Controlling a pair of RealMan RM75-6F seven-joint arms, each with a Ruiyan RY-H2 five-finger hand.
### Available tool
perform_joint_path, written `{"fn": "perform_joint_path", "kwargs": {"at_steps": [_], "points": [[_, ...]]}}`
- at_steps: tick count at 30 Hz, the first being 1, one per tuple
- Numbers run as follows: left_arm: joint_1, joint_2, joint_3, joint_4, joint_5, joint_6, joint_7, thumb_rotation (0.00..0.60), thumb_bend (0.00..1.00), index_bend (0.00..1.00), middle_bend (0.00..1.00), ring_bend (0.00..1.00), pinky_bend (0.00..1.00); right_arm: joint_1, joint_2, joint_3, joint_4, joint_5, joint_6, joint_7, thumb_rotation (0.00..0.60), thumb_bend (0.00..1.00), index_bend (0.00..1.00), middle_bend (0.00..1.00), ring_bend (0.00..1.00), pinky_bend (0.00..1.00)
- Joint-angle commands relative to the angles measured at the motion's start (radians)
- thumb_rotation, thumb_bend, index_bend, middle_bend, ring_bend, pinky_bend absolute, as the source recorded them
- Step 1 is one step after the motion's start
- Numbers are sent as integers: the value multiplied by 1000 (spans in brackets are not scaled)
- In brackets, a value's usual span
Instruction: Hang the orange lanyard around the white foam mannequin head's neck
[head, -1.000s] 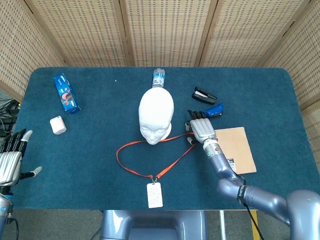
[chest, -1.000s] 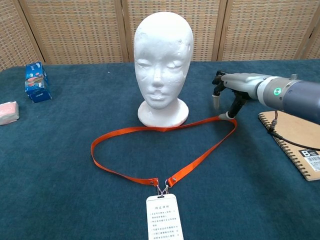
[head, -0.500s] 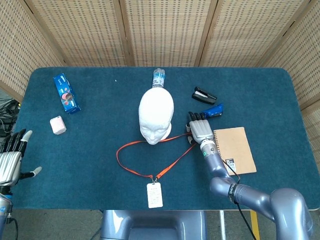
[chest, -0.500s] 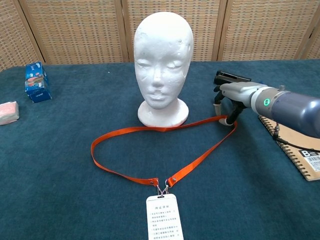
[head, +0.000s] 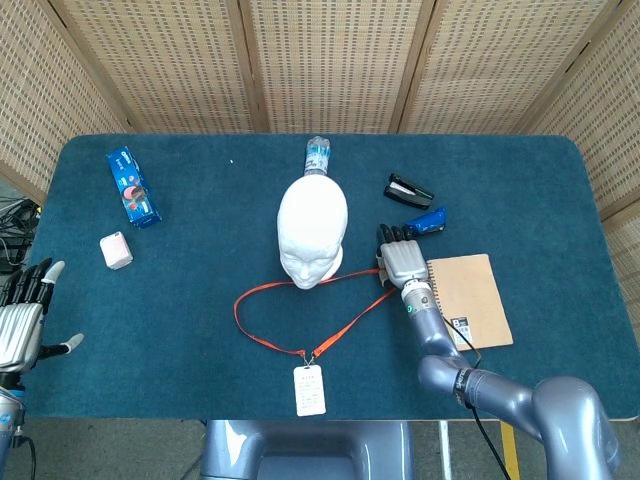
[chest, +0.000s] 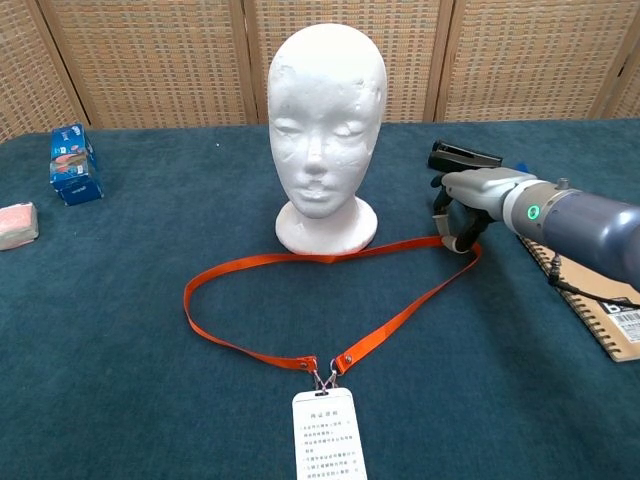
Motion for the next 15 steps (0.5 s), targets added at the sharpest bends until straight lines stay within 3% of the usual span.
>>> {"fn": "perform_joint_path", "kwargs": {"at_steps": [1,15], "points": [[0,0,2,0,2,1,-1,600,0,0,0,0,0,-10,12,-6,-23,-16,12,9,600,693,673,24,0,0],[-28,-16,13,-11,34,-33,-12,600,0,0,0,0,0,-124,230,-64,-365,-181,135,92,600,692,684,35,0,0]]}}
